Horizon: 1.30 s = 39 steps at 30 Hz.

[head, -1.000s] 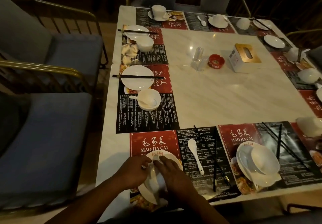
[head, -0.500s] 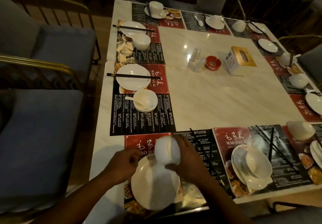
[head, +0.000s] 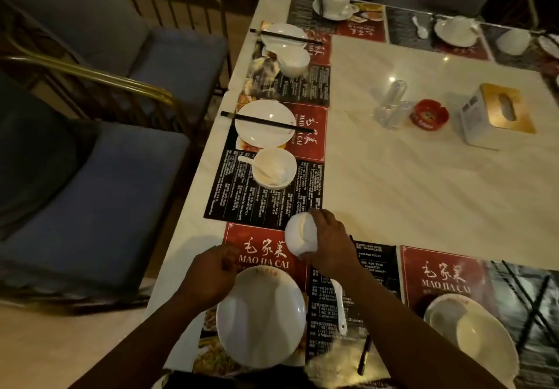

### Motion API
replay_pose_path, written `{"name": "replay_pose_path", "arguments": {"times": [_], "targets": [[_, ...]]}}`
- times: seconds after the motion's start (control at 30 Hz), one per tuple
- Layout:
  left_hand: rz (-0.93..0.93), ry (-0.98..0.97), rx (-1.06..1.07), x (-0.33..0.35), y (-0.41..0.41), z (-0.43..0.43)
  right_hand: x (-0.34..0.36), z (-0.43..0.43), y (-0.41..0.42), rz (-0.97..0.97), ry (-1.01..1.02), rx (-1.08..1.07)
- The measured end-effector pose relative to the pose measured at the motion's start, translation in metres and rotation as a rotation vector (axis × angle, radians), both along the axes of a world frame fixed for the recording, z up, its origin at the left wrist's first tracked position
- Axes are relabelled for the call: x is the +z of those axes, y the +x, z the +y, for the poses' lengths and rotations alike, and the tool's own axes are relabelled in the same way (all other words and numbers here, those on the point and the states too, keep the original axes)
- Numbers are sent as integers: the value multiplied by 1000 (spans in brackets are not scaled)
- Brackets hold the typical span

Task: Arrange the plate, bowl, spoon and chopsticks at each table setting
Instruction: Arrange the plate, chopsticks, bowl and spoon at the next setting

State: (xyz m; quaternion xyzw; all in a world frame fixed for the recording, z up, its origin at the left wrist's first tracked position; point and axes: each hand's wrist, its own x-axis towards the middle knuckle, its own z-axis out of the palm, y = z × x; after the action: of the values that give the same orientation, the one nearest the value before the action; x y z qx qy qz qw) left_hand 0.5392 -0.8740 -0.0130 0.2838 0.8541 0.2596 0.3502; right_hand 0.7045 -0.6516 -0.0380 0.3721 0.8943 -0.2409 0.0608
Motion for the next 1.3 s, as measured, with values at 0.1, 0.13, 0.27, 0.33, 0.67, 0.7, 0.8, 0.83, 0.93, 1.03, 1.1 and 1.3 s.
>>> {"name": "replay_pose_path", "arguments": {"times": [0.1, 0.13, 0.27, 0.33, 0.67, 0.7, 0.8, 0.83, 0.93, 1.03, 1.1, 1.3], "targets": [[43, -10, -14, -4, 6, -8, 0, 2, 1, -3, -9, -1], [60, -21, -19, -6, 7, -10, 2, 1, 1, -11, -10, 8], [98, -83, -59, -13, 11, -20, 17, -7, 7, -29, 16, -18], [84, -117, -68, -16, 12, -26, 28, -21, 17, 82, 98, -71], [-123, -148, -145, -22, 5, -51, -9, -134, 82, 35, -393, -330], [-128, -135, -146, -21, 4, -53, -13, -138, 83, 52, -376, -358], [-124, -125, -163, -19, 1, -54, -16, -144, 84, 48, -326, -412], [-115, -125, -168, -19, 1, -55, -16, -145, 83, 42, -324, -424], [-104, -128, -169, -19, 2, -55, -17, -146, 81, 43, -322, -445], [-109, -123, -163, -20, 3, -55, -17, -145, 80, 43, -326, -467], [-116, -112, -161, -20, 4, -55, -17, -144, 80, 49, -321, -465], [-136, -94, -120, -23, 5, -56, -1, -134, 88, 54, -196, -489]]}}
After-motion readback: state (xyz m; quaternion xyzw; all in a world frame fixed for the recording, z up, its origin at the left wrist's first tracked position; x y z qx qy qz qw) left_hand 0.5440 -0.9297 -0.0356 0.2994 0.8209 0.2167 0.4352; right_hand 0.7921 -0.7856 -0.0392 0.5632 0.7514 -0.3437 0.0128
